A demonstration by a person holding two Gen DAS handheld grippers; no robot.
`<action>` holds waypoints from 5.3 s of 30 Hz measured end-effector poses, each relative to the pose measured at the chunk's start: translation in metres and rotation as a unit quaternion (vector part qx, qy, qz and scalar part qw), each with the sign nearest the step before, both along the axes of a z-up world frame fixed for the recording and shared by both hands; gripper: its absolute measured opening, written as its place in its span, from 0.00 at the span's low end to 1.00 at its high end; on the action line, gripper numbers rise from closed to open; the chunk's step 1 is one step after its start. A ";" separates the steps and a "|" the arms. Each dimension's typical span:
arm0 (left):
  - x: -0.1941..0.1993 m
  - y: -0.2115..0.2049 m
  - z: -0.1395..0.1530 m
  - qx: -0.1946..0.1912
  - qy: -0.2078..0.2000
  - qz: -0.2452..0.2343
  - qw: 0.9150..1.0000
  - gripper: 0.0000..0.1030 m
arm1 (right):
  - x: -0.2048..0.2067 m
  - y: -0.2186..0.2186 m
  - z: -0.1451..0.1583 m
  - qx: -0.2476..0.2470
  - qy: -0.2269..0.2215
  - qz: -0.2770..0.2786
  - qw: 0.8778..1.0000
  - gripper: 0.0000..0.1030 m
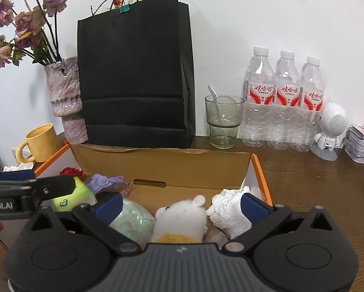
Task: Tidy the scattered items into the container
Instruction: 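Grasp the clear wrapped candy with left while right grasps the blue-white snack packet, then carry the candy into the box with left while right drops the snack packet in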
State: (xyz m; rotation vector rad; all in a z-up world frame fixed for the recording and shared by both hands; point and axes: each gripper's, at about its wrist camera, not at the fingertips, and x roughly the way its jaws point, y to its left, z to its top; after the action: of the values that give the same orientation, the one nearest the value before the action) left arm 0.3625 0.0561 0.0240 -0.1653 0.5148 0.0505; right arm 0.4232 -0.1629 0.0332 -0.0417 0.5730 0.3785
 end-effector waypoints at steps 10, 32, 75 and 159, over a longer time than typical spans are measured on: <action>-0.037 -0.001 0.022 0.005 -0.036 0.003 0.999 1.00 | -0.036 -0.006 0.021 0.010 -0.030 0.000 0.999 1.00; -0.176 0.007 0.011 0.056 -0.042 -0.029 0.997 1.00 | -0.163 -0.032 0.012 -0.033 -0.049 0.044 0.997 1.00; -0.143 -0.019 -0.062 0.059 0.069 -0.102 0.991 0.21 | -0.146 -0.016 -0.053 -0.015 0.039 0.074 0.996 0.44; -0.017 0.004 0.001 0.036 -0.026 -0.014 0.999 1.00 | -0.010 0.023 -0.002 -0.017 -0.001 0.005 1.000 1.00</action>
State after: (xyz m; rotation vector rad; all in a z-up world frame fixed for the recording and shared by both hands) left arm 0.3454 0.0602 0.0250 -0.0884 0.4617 0.0369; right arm 0.4134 -0.1394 0.0308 -0.0781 0.5772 0.3782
